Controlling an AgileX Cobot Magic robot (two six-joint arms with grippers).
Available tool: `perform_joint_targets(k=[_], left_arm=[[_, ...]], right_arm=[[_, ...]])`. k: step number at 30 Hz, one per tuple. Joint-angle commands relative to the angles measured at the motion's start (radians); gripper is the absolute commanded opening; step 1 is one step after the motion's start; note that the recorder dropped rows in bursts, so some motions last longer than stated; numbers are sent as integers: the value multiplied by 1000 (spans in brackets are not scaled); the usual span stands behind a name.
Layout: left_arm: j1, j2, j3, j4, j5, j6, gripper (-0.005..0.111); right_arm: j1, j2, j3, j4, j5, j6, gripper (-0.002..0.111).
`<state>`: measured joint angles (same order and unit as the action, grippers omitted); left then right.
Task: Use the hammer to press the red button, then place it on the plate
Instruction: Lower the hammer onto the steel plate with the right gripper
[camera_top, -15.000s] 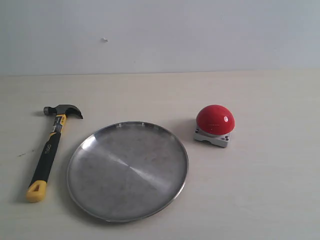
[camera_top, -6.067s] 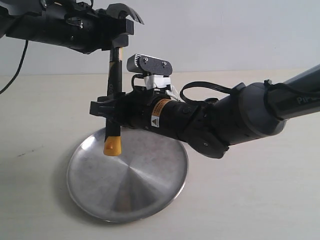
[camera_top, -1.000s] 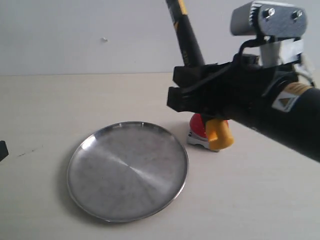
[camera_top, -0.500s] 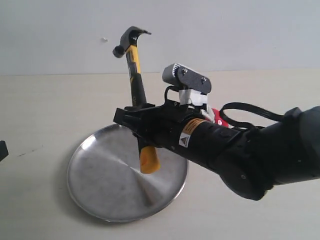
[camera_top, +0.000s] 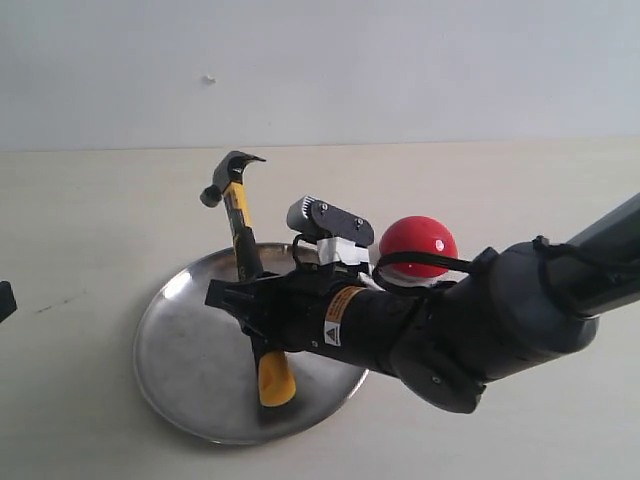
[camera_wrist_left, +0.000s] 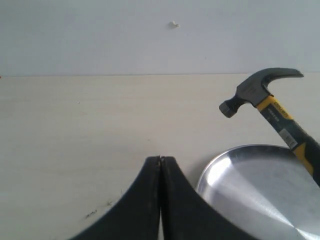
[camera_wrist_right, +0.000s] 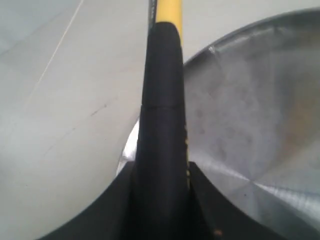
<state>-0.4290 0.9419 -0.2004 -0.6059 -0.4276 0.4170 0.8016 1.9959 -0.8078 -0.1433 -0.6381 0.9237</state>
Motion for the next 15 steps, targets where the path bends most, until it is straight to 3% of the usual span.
perform_joint_targets(k=[1,15], left_arm=[[-5,-6,5,1,-13,-5,0],[-5,-6,5,1,-13,-5,0]], right_arm=[[1,25,-17,9,-75,-3,0],[1,50,-42,13,-41,121,0]])
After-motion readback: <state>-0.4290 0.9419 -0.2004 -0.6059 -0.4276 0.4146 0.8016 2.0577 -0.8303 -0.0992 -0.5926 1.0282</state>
